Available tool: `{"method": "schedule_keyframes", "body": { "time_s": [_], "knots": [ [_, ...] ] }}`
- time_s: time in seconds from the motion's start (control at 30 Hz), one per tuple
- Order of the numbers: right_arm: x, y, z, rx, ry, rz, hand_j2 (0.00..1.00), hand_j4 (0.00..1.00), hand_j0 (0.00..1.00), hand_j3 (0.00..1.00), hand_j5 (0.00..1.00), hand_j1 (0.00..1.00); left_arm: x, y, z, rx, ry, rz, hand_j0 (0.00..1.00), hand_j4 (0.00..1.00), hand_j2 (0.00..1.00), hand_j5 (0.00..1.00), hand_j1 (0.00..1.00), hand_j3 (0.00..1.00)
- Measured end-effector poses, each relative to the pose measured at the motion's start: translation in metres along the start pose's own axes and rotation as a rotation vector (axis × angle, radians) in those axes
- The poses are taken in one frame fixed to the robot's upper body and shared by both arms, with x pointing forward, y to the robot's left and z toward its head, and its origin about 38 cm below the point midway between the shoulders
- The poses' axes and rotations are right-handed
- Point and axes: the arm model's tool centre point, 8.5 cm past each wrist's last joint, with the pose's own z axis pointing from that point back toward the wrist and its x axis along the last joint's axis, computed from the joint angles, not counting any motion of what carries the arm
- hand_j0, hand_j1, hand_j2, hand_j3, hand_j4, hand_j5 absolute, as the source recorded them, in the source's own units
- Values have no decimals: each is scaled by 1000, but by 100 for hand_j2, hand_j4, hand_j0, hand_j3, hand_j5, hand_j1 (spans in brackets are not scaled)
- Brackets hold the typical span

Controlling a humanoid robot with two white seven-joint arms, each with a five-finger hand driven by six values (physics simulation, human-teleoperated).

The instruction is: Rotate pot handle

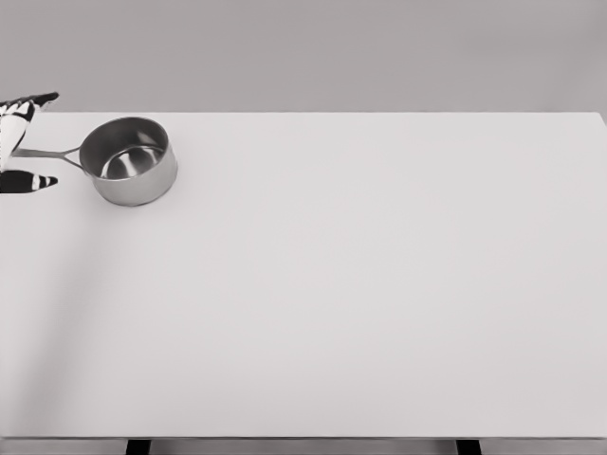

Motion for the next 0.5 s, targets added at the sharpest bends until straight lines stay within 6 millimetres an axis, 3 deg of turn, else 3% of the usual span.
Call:
{"method": "schedule_keyframes", "body": {
  "time_s": [0.07,0.17,0.27,0.5],
  "knots": [
    [0,0,0,0,0,0,100,100,100,100,100,100,30,16,10,54,-194,-35,100,100,100,100,100,100],
    [0,0,0,0,0,0,100,100,100,100,100,100,57,1,39,37,-363,-35,100,100,100,100,100,100],
    [0,0,0,0,0,0,100,100,100,100,100,100,61,-21,63,-25,-401,-19,100,100,100,100,100,100],
    [0,0,0,0,0,0,100,100,100,100,100,100,64,-18,68,-62,-425,-40,100,100,100,100,100,100]
  ]
}}
